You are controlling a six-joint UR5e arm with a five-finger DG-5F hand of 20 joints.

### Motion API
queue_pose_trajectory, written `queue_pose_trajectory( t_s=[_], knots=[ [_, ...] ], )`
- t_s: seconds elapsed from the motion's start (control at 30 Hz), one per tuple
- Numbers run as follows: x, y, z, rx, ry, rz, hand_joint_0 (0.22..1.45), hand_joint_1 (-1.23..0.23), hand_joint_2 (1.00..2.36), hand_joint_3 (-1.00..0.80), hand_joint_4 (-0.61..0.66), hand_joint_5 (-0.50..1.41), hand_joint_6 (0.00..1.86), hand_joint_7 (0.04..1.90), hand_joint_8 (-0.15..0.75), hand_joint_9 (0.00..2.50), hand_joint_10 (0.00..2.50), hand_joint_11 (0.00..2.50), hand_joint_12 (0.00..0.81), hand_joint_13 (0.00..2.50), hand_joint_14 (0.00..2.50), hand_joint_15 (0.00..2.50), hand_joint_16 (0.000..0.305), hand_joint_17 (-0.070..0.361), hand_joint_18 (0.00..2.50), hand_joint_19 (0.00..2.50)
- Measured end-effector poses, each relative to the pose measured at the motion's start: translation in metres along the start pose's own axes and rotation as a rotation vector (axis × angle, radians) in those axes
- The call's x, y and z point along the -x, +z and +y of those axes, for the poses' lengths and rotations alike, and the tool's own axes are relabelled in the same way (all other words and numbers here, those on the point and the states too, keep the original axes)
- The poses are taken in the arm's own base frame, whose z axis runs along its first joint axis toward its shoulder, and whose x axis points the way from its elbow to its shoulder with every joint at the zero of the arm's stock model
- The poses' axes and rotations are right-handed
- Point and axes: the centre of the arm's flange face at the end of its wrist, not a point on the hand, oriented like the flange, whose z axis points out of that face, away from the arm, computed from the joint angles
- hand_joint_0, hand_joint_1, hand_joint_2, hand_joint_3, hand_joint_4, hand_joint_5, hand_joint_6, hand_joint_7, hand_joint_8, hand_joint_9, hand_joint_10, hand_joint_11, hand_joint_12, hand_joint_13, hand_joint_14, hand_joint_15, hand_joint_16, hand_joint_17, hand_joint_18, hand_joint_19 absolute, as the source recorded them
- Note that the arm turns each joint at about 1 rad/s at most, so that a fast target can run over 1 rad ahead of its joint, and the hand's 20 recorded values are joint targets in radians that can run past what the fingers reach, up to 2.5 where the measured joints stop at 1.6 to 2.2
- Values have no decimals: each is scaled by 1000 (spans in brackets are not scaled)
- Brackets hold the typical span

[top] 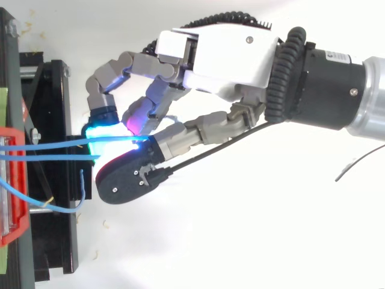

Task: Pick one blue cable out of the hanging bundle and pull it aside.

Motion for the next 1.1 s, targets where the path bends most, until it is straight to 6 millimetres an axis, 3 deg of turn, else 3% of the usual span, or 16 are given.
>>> queue_pose_trajectory(
  t_s=[0.4, 0.57, 0.73, 0.93, 1.0, 1.1],
  knots=[
    [4, 0, 1, -1, 6, -5, 495, -991, 1000, -500, -116, -79, 845, 1192, 201, 1126, 14, 467, 300, 798, 15, 397, 44, 100, 800, 440],
    [7, -1, 2, -1, 8, -5, 388, -901, 1000, -500, -70, -70, 823, 1168, 235, 1145, 12, 463, 344, 829, 14, 397, 54, 121, 852, 427],
    [8, -1, 4, -1, 9, -5, 344, -652, 1000, -500, -50, -63, 799, 1144, 265, 1174, 11, 447, 386, 857, 13, 394, 62, 140, 912, 430],
    [9, -2, 5, 1, 8, -6, 475, -494, 1000, -500, -63, -69, 787, 1200, 228, 1147, 14, 479, 344, 824, 15, 428, 51, 115, 828, 506],
    [9, -2, 5, 1, 8, -6, 543, -560, 1000, -500, -59, -76, 787, 1267, 222, 1129, 15, 497, 324, 798, 18, 440, 46, 104, 784, 537],
    [9, -2, 6, 2, 9, -6, 552, -633, 1006, -416, -45, -86, 802, 1279, 226, 1109, 15, 507, 325, 788, 17, 446, 46, 104, 774, 535]
  ],
)
